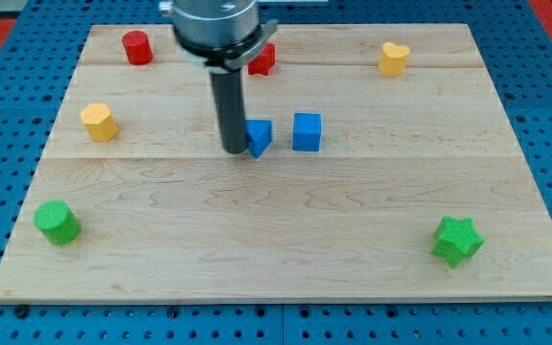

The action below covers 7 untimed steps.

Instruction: Move the heart above the blue blocks

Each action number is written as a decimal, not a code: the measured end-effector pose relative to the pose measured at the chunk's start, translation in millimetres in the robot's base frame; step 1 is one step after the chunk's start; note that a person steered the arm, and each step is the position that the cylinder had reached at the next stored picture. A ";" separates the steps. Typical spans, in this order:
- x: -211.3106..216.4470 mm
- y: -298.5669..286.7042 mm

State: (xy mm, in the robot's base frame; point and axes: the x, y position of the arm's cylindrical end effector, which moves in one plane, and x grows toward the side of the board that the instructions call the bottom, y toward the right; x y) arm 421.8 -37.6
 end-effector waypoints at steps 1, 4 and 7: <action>35.8 -11.4; -52.2 261.3; -167.8 224.4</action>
State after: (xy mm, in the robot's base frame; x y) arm 254.0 186.8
